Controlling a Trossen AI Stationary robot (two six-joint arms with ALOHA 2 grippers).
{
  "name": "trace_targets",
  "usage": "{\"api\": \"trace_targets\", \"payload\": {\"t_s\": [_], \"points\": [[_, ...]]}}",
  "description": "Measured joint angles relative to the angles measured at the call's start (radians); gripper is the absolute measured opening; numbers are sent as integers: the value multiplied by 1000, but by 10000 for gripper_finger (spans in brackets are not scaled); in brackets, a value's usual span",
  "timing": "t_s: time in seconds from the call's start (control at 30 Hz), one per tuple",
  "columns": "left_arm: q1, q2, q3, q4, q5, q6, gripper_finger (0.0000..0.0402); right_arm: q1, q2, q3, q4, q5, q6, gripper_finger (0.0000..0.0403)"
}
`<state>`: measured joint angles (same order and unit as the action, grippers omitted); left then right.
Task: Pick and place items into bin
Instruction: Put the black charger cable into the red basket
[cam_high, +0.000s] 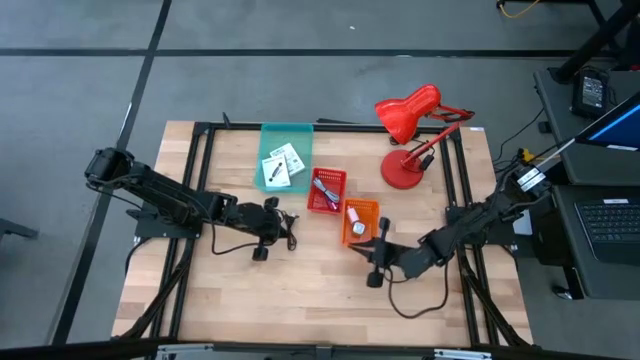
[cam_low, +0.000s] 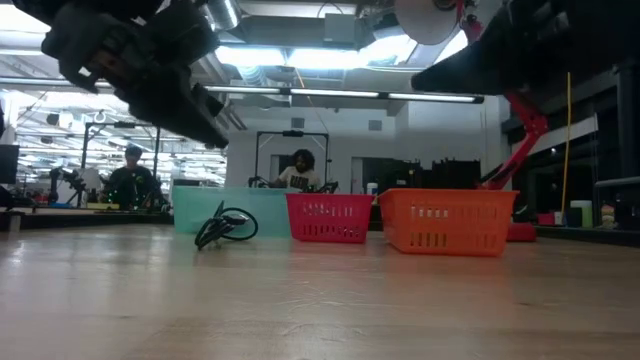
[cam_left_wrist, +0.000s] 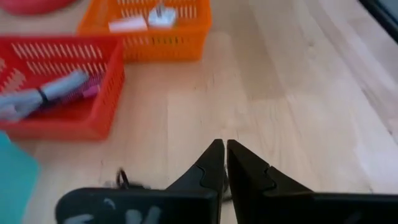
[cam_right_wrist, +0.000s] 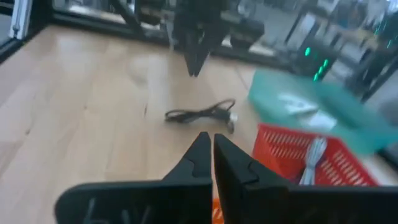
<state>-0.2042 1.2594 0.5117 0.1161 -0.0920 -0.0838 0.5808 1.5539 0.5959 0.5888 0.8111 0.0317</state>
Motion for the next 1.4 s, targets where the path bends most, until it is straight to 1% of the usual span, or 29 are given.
{"api": "trace_targets", "payload": {"t_s": [0.07,0.13,0.23,0.3,0.37,0.5,0.63,0.73,0.83,0.97,1.1,1.2,1.3,1.4], "points": [[-3,0,0,30,-3,37,17,-1,0,-30,88,0,-64,2],[-11,0,0,64,-4,50,14,-6,0,-46,152,0,-95,5],[-28,0,0,113,-5,44,8,-10,0,-48,162,0,-91,9],[-45,0,0,137,-43,36,4,-10,0,-48,162,0,-89,11],[-66,0,1,141,-98,-10,2,-10,0,-48,160,-1,-92,11],[-119,0,46,57,-195,-144,4,-10,0,-48,159,-1,-89,12],[-200,11,139,-89,-275,-209,3,-10,0,-48,158,-1,-89,12],[-261,49,223,-145,-370,-252,1,-10,0,-48,157,-1,-91,12],[-299,113,307,-210,-421,-295,3,-10,0,-48,156,-1,-88,12],[-315,207,426,-326,-436,-393,3,-10,0,-48,155,-2,-89,12],[-311,281,515,-495,-438,-513,3,-10,0,-48,154,-2,-90,12],[-296,314,539,-591,-438,-604,3,-10,0,-48,154,-2,-89,12],[-276,329,541,-605,-423,-687,4,-10,0,-48,154,-2,-90,12],[-261,329,541,-604,-369,-724,5,-10,0,-48,153,-2,-89,12]]}}
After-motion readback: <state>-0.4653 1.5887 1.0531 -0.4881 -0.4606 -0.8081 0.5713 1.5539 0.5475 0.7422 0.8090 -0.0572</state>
